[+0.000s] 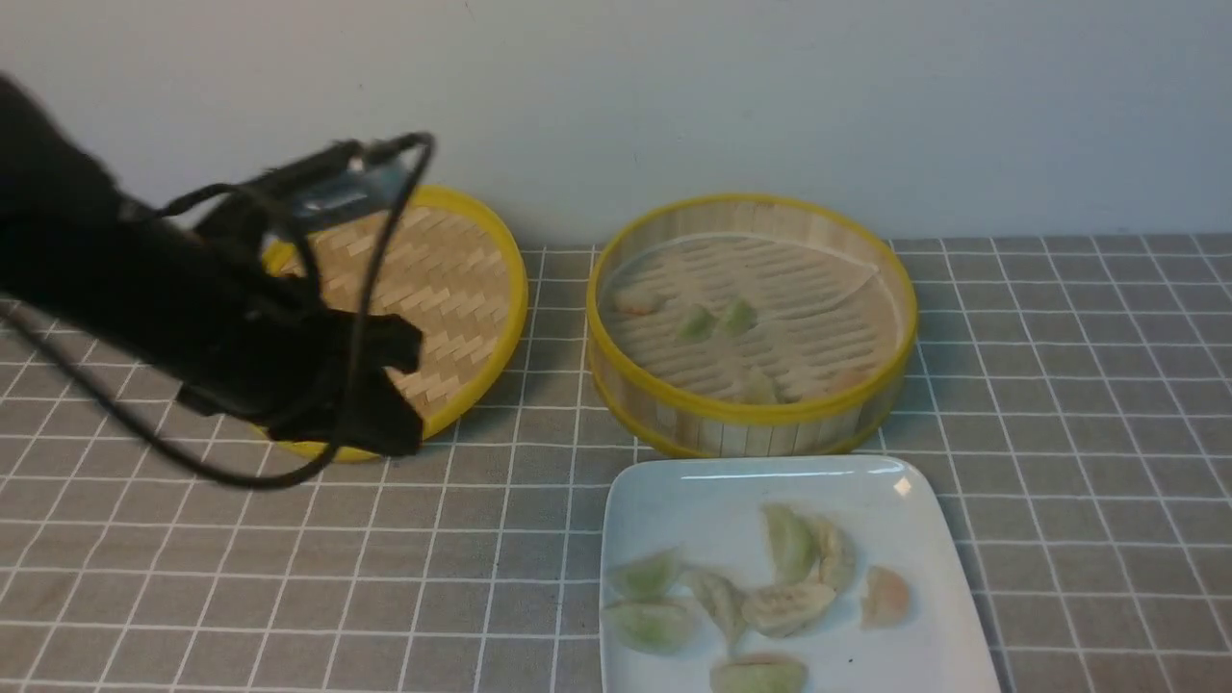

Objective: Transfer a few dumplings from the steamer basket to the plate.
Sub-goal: Use the left arm to grab a dumpling from the steamer

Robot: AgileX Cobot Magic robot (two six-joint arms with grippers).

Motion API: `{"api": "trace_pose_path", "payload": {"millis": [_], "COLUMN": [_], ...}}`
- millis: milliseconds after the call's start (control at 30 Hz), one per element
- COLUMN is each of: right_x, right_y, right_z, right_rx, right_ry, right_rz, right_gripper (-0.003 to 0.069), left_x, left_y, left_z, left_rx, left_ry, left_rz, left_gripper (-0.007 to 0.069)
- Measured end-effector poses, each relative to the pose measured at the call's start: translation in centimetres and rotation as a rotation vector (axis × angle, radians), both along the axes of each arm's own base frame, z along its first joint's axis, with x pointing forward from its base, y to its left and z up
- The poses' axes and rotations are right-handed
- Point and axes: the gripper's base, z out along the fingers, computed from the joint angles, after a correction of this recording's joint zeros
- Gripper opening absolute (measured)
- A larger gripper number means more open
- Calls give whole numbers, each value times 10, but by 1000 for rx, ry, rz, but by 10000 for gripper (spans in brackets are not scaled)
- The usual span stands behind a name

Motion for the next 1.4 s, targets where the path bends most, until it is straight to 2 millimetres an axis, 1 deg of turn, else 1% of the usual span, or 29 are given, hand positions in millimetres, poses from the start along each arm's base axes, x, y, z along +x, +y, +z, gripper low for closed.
{"api": "trace_pose_path", "payload": {"millis": [33, 100, 167, 200, 267, 300, 333, 367, 400, 433, 467, 500, 533, 567, 667, 767, 933, 1067, 1133, 1233, 1267, 1300, 1400], "right_x": [0, 0, 0, 0, 0, 0, 0, 0, 0, 0, 0, 0, 0, 0, 0, 0, 0, 0, 0, 0, 0, 0, 0], "right_y": [0, 0, 0, 0, 0, 0, 0, 0, 0, 0, 0, 0, 0, 0, 0, 0, 0, 0, 0, 0, 0, 0, 0], "right_z": [0, 0, 0, 0, 0, 0, 0, 0, 0, 0, 0, 0, 0, 0, 0, 0, 0, 0, 0, 0, 0, 0, 0], "right_rx": [0, 0, 0, 0, 0, 0, 0, 0, 0, 0, 0, 0, 0, 0, 0, 0, 0, 0, 0, 0, 0, 0, 0], "right_ry": [0, 0, 0, 0, 0, 0, 0, 0, 0, 0, 0, 0, 0, 0, 0, 0, 0, 0, 0, 0, 0, 0, 0], "right_rz": [0, 0, 0, 0, 0, 0, 0, 0, 0, 0, 0, 0, 0, 0, 0, 0, 0, 0, 0, 0, 0, 0, 0], "right_gripper": [-14, -14, -14, -14, -14, -14, -14, -14, -14, -14, -14, -14, -14, -14, -14, -14, -14, -14, -14, -14, -14, -14, -14], "left_x": [8, 27, 43, 50, 73, 81, 92, 105, 116, 126, 128, 139, 146, 151, 160, 170, 180, 186, 189, 193, 194, 194, 199], "left_y": [-7, -33, -53, -61, -83, -89, -97, -106, -113, -120, -121, -130, -136, -140, -148, -149, -148, -149, -151, -153, -153, -153, -150], "left_z": [-7, -11, -8, -2, 1, 7, 4, 9, 3, 6, 6, 2, -5, -7, -13, -19, -44, -58, -61, -66, -68, -69, -72], "left_rx": [11, 57, 101, 118, 173, 187, 204, 212, 218, 215, 213, 210, 208, 207, 225, 271, 343, 368, 366, 364, 371, 375, 416], "left_ry": [19, 14, -9, -38, -64, -96, -104, -154, -166, -209, -213, -244, -254, -271, -313, -359, -356, -397, -429, -462, -464, -464, -500], "left_rz": [-20, -88, -143, -168, -220, -230, -235, -232, -231, -229, -227, -229, -232, -235, -240, -233, -252, -304, -309, -311, -320, -321, -325], "left_gripper": [-5, -5, -5, -5, -5, -5, -5, -5, -5, -5, -5, -5, -5, -5, -5, -5, -5, 8, 36, 104, 142, 149, 286]}}
